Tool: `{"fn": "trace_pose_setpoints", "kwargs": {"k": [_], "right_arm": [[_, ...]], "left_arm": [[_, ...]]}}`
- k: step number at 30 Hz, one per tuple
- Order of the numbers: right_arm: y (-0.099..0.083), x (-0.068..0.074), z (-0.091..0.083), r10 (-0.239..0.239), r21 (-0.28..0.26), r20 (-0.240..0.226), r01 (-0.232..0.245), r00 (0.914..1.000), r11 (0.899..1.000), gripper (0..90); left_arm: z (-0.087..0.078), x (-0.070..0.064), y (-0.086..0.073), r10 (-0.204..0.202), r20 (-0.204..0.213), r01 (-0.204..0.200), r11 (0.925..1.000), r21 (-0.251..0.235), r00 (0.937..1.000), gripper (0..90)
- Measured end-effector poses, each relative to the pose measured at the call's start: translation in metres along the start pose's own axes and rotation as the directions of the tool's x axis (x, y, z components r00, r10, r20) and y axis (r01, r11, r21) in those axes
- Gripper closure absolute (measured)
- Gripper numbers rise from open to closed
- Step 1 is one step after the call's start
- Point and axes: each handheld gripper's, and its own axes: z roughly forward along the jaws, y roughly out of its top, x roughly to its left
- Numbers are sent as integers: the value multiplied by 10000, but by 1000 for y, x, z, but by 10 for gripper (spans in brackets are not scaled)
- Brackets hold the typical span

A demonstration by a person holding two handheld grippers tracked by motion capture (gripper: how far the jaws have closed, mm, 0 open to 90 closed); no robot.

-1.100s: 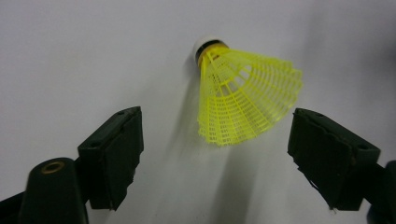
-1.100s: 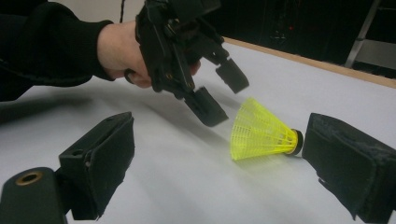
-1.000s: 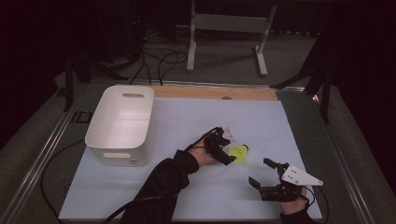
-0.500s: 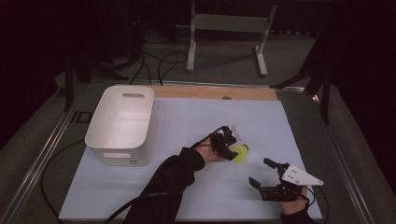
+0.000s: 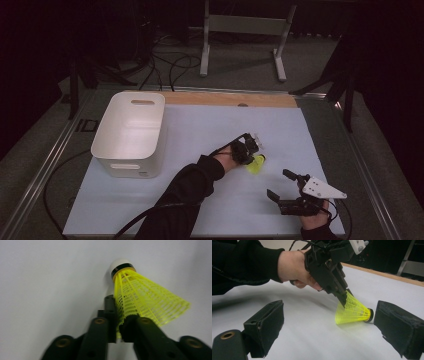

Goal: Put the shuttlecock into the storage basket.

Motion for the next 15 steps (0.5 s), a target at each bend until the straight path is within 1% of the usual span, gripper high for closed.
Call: {"fn": "trace_pose_setpoints", "kwargs": {"k": [1,2,4,5,7,8,10,13,14,15], "right_arm": [[0,0,0,-7,-12,4,7,10000,10000,91],[0,0,0,-12,-7,12,12,10000,10000,91],[0,0,0,0,-14,15,0,10000,10000,91],[0,0,0,4,-17,13,-4,10000,10000,91],[0,0,0,-2,-16,6,2,10000,10000,91],[0,0,0,1,-8,28,-1,10000,10000,91],[0,0,0,7,-1,44,-7,10000,10000,91],[0,0,0,13,-10,51,-13,10000,10000,91],[1,0,0,6,-15,52,-6,10000,10000,91],[1,0,0,-5,-11,62,5,10000,10000,92]], "left_arm": [[-1,0,0,48,44,-48,10000,9,10000,890],[-2,0,0,124,-23,-124,9999,47,9999,891],[-6,0,-1,242,81,-243,9997,96,9997,893],[-8,1,-1,251,36,-251,9996,124,9997,894],[-12,2,-2,303,82,-305,9994,150,9995,894],[-14,3,-3,244,70,-244,9996,129,9997,895],[-18,4,-4,352,-14,-352,9991,221,9994,896],[-24,4,-6,542,60,-544,9981,305,9985,897],[-25,3,-7,549,126,-552,9980,303,9984,897],[-27,3,-8,671,144,-675,9972,330,9976,897]]}}
